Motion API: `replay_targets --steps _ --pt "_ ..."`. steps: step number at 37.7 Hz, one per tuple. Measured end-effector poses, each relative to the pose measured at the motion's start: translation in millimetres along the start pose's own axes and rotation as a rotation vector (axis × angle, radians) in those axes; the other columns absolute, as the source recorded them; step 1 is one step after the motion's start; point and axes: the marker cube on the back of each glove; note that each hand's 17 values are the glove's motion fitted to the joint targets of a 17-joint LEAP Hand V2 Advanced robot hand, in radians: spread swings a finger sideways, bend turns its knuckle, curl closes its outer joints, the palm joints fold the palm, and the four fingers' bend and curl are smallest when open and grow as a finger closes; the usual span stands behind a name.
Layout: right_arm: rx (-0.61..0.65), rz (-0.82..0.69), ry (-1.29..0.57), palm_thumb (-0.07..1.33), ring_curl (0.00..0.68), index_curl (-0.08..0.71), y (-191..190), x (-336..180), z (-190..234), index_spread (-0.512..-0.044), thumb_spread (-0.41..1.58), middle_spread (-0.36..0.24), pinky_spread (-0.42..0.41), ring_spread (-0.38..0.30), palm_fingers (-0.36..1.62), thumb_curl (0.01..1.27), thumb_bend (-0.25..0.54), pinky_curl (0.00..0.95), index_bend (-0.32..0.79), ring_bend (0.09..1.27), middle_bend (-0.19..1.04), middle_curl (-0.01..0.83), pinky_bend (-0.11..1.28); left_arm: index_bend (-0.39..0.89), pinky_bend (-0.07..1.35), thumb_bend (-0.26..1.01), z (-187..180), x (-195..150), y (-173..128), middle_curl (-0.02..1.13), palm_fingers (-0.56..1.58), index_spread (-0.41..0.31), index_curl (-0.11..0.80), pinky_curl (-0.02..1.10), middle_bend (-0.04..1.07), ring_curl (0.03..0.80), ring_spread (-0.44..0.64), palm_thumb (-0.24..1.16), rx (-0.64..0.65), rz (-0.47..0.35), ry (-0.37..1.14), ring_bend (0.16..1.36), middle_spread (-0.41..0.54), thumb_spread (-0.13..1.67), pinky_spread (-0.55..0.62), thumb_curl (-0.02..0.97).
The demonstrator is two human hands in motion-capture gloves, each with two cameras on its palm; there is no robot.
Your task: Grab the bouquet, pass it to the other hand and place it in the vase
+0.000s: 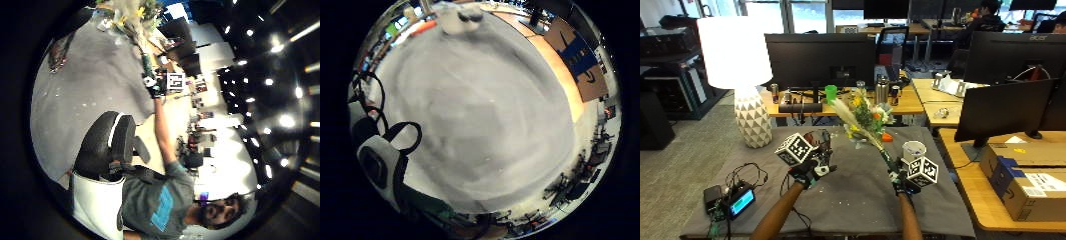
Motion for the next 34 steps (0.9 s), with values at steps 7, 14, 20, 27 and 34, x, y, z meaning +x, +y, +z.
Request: replay_targets --steps 7,14,20,27,34 --pt "0.092 -0.127 -0.359 0.95 0.533 0.48 8.4 -69.8 -36.6 -0.23 0.64 -0.162 -0.294 -0.194 1.42 0.62 -0.027 0.458 0.21 0.91 0.7 0.57 0.66 0.13 0.39 0.03 4.0 45.7 -42.5 0.34 0.45 -0.051 0.304 0.38 0.19 0.302 0.21 0.37 0.101 0.079 0.163 0.55 0.057 1.1 0.32 0.313" --pt "0.059 -0.253 -0.641 0.95 0.536 0.508 17.7 -124.3 -40.8 -0.229 0.64 -0.163 -0.296 -0.196 1.41 0.64 -0.024 0.464 0.22 0.93 0.72 0.578 0.67 0.12 0.38 0.0 7.2 75.3 -83.6 0.35 0.5 -0.046 0.296 0.39 0.2 0.309 0.14 0.41 0.156 0.079 0.422 0.57 0.007 1.08 0.27 0.32" --pt "-0.01 -0.347 -0.804 0.95 0.538 0.526 29.9 -166.8 -32.5 -0.229 0.65 -0.162 -0.295 -0.197 1.41 0.65 -0.026 0.469 0.22 0.94 0.73 0.584 0.68 0.1 0.38 -0.01 8.7 102.7 -108.3 0.37 0.56 -0.049 0.284 0.39 0.21 0.318 0.07 0.46 0.137 0.146 0.588 0.58 -0.037 1.04 0.21 0.335" --pt "-0.08 -0.405 -0.884 0.95 0.538 0.544 36.4 -194.2 -19.6 -0.225 0.65 -0.163 -0.291 -0.198 1.4 0.67 -0.026 0.472 0.22 0.95 0.75 0.591 0.68 0.14 0.38 0.0 4.8 112.8 -125.1 0.37 0.73 -0.091 0.281 0.39 0.22 0.322 -0.05 0.54 0.224 0.333 0.565 0.6 -0.112 1.0 0.07 0.353" --pt "-0.111 -0.407 -0.893 0.95 0.539 0.558 37.3 -201.7 -6.4 -0.223 0.65 -0.163 -0.29 -0.2 1.39 0.68 -0.026 0.474 0.22 0.96 0.75 0.593 0.69 0.16 0.35 0.03 -1.1 118.9 -118.5 0.38 1.03 -0.174 0.308 0.38 0.21 0.327 -0.19 0.66 0.187 0.228 0.713 0.59 -0.207 1.04 -0.1 0.373"
